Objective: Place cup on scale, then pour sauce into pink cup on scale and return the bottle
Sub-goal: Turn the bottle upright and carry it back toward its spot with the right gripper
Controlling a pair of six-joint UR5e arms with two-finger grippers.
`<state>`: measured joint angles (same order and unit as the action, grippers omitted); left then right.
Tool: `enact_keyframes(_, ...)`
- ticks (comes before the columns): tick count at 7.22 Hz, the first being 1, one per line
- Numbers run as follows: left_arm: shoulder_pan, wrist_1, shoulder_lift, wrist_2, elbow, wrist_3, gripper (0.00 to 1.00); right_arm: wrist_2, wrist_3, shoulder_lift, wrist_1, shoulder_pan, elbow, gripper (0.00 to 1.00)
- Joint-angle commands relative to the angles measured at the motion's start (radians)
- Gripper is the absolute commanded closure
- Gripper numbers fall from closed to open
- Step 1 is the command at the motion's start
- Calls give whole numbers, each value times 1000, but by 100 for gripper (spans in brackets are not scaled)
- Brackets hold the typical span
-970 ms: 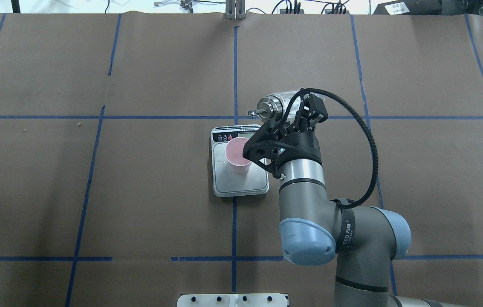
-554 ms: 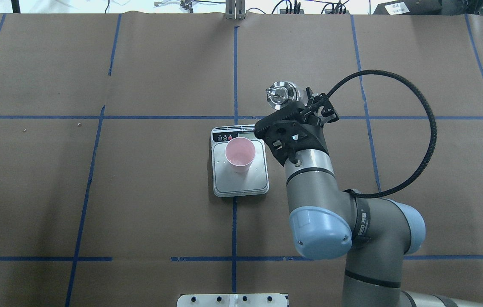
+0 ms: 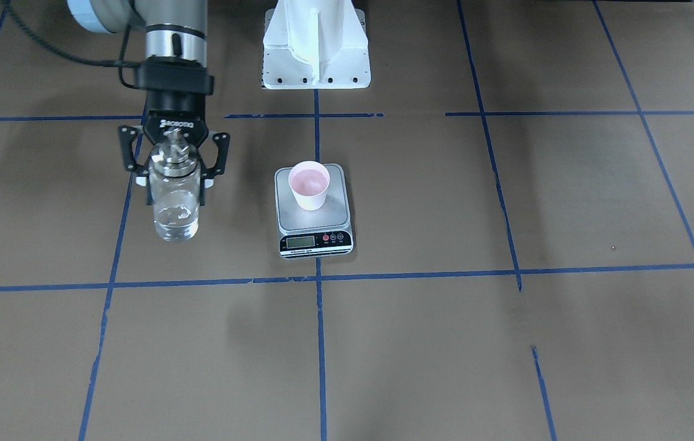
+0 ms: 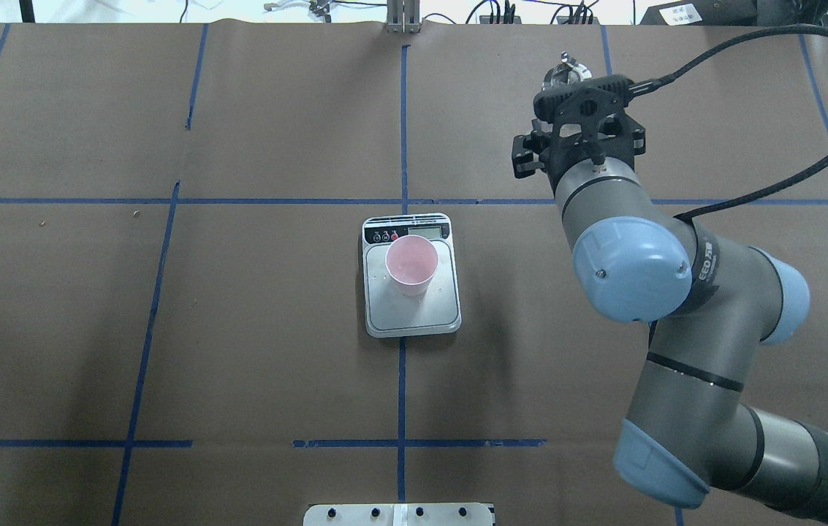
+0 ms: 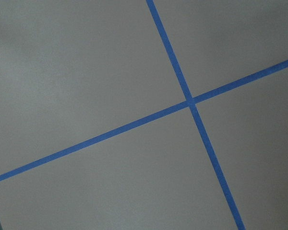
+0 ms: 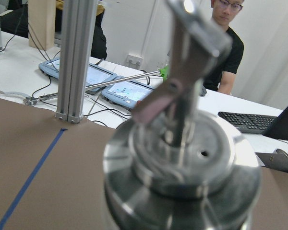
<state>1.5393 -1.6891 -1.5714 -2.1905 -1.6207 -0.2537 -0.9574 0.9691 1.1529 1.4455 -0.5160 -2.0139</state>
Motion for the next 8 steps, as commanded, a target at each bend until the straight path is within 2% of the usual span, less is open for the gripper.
enact_keyframes(1, 1, 0, 1, 2, -4, 4, 0, -55, 127, 63, -2, -41, 0, 100)
enact_keyframes(2, 1, -1, -1, 0, -4, 4, 0, -58, 242, 114, -4, -39, -2, 100)
enact_keyframes(3, 1, -1, -1, 0, -4, 4, 0, -58, 276, 184, -49, -38, -2, 100)
enact_keyframes(4, 1, -1, -1, 0, -4, 4, 0, -75, 273, 288, -232, -36, 6, 100)
enact_keyframes(5, 1, -1, -1, 0, -4, 5, 0, -137, 278, 319, -311, -36, 4, 100)
enact_keyframes(8, 1, -3, -2, 0, -2, 5, 0, -139, 287, 355, -327, -4, 70, 100)
